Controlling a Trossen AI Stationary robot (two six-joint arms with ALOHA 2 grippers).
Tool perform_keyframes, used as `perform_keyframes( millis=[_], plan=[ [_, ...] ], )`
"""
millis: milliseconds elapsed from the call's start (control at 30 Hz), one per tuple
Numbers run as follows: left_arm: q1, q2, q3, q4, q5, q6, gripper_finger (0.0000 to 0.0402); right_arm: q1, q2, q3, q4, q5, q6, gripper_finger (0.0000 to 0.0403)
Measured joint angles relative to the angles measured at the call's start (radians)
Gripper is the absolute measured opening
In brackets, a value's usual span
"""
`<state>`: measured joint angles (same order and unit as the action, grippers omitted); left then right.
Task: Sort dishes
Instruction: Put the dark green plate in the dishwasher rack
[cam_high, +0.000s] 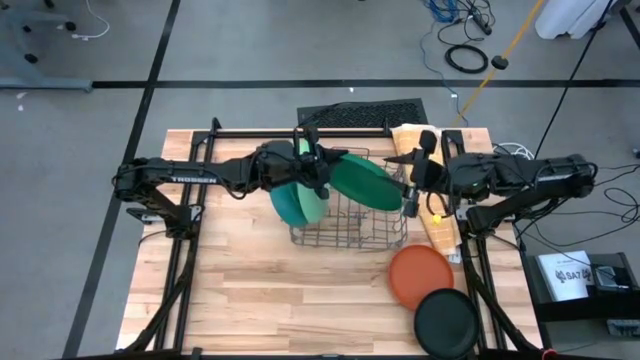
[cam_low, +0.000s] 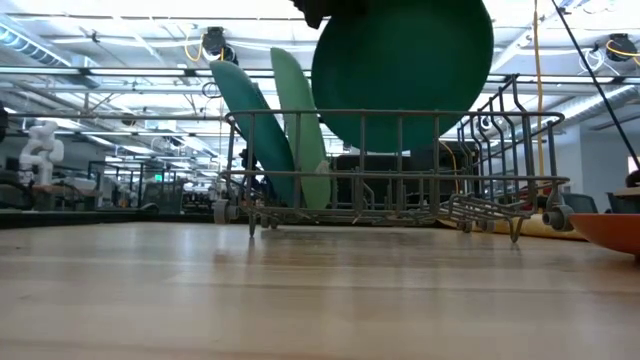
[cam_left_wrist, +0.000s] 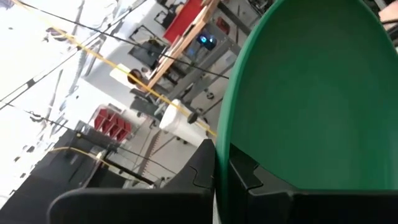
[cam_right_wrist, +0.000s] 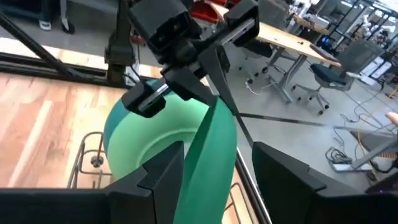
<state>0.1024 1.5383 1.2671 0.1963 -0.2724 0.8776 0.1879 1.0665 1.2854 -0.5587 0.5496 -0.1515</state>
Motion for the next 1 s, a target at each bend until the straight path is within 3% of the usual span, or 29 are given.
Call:
perform_keyframes(
  millis=[500, 633, 833, 1000],
  plan=[
    [-0.028, 0.001, 0.001, -0.023, -0.011, 0.0, 0.0011, -0.006, 0.179, 0.0, -0.022, 0.183, 0.037, 0.0177],
    [-0.044, 0.001, 0.001, -0.023, -0.014, 0.0, 0.0016, -0.005, 0.182, 0.0, -0.021, 0.183, 0.047, 0.0139],
    [-0.068, 0.0, 0.001, -0.019, -0.044, -0.012, 0.0023, -0.008, 0.182, -0.001, -0.029, 0.216, 0.1, 0.0022],
    [-0.093, 0.003, 0.001, 0.028, -0.139, -0.006, 0.0025, -0.003, 0.179, -0.001, -0.04, 0.245, 0.129, 0.0015]
  ],
)
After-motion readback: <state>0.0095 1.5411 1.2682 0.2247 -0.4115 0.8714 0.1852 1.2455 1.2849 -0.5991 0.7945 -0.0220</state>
